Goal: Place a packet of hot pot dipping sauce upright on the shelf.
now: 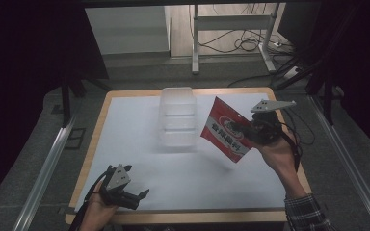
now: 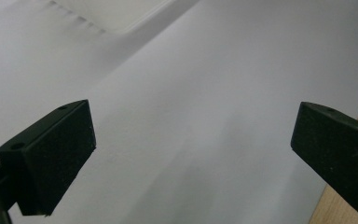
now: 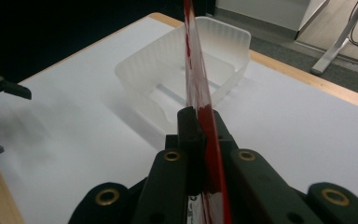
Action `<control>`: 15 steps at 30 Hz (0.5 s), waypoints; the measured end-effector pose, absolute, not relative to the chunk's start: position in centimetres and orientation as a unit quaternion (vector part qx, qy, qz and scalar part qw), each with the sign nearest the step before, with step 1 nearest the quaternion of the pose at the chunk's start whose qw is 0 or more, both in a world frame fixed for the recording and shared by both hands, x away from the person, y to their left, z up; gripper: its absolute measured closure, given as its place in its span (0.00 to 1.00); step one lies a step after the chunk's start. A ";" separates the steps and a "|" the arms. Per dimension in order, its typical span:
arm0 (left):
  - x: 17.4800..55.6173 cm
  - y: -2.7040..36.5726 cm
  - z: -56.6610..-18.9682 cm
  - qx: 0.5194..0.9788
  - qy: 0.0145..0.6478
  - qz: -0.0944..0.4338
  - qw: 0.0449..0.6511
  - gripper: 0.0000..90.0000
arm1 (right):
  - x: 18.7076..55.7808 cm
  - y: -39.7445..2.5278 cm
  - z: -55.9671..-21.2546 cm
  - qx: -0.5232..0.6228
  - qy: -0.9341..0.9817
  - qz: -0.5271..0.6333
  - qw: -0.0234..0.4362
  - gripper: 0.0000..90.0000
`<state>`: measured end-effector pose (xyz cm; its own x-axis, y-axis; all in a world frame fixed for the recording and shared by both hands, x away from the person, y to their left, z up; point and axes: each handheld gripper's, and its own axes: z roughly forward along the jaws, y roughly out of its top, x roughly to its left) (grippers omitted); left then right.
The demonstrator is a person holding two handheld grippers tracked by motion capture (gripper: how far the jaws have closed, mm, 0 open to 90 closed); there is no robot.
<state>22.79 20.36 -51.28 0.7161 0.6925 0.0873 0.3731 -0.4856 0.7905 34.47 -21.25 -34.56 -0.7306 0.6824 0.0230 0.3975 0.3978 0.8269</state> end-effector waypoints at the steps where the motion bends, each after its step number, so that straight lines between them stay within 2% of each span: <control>1: 22.8 20.4 -51.2 0.837 0.320 0.198 0.398 0.00 | 35.0 -21.2 -34.3 0.328 0.821 0.438 0.164 0.98; 15: 22.8 20.6 -51.1 0.828 0.333 0.177 0.415 0.00 | 38.2 -19.8 -33.5 0.315 0.825 0.445 0.145 0.97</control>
